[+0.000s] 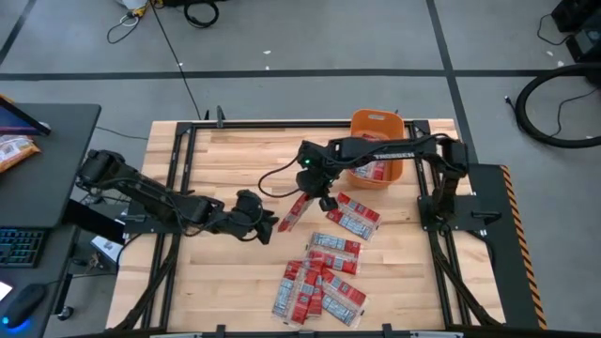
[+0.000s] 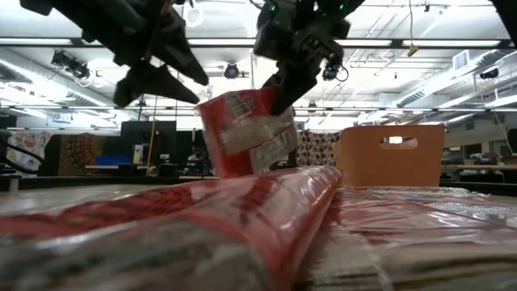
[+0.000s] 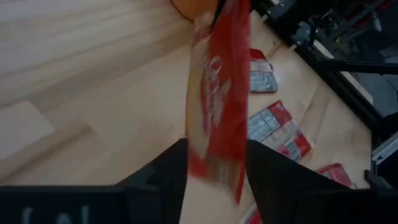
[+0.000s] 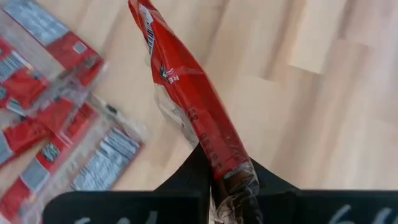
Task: Sort popcorn bags into baskets
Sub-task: Put the red popcorn bag into the orange bin
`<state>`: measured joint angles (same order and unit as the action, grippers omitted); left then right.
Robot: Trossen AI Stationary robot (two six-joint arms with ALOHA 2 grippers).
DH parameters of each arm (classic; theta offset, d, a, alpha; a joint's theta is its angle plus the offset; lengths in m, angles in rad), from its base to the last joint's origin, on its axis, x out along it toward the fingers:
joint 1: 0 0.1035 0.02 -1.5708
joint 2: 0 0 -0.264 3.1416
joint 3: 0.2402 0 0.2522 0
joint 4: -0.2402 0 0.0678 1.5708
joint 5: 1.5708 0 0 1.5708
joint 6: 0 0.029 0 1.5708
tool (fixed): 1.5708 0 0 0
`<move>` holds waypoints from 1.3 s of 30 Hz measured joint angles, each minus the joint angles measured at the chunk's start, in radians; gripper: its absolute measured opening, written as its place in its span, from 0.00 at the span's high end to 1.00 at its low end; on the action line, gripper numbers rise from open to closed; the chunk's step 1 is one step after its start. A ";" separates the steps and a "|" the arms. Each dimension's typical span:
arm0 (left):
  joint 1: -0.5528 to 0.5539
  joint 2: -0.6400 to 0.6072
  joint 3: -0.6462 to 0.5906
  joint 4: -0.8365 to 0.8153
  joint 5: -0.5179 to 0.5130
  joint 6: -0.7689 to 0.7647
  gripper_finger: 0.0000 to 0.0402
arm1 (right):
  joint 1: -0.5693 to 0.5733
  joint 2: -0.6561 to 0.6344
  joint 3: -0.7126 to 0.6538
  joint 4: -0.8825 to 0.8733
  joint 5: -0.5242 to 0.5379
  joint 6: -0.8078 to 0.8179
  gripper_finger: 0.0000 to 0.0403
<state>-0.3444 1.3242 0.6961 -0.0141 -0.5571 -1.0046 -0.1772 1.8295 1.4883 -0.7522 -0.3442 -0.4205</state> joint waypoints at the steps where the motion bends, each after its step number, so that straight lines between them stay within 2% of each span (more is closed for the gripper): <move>1: 0.005 -0.010 0.001 -0.009 0.000 0.003 0.58 | 0.000 -0.015 0.000 -0.017 0.025 -0.001 0.93; 8: 0.041 -0.088 -0.001 -0.090 -0.024 0.002 0.56 | -0.022 -0.152 0.000 -0.080 0.240 -0.002 0.92; 17: 0.094 -0.116 0.001 0.007 -0.023 -0.004 0.56 | -0.073 -0.341 0.000 -0.188 0.645 0.006 0.92; 21: 0.115 -0.116 0.001 0.055 -0.023 0.012 0.56 | -0.117 -0.403 0.000 -0.247 0.742 0.006 0.92; 27: 0.131 -0.117 0.001 0.090 -0.023 0.085 0.56 | -0.202 -0.461 0.000 -0.385 0.795 0.075 0.92; 31: 0.134 -0.116 0.001 0.090 -0.023 0.119 0.56 | -0.252 -0.484 0.000 -0.453 0.795 0.103 0.92; 33: 0.134 -0.117 0.001 0.090 -0.021 0.134 0.56 | -0.273 -0.493 0.000 -0.475 0.743 0.062 0.92; 39: 0.134 -0.117 0.001 0.091 0.017 0.163 0.56 | -0.355 -0.508 0.000 -0.552 0.437 -0.163 0.92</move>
<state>-0.2104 1.2077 0.6968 0.0768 -0.5397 -0.8413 -0.5317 1.3220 1.4883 -1.3042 0.0929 -0.5832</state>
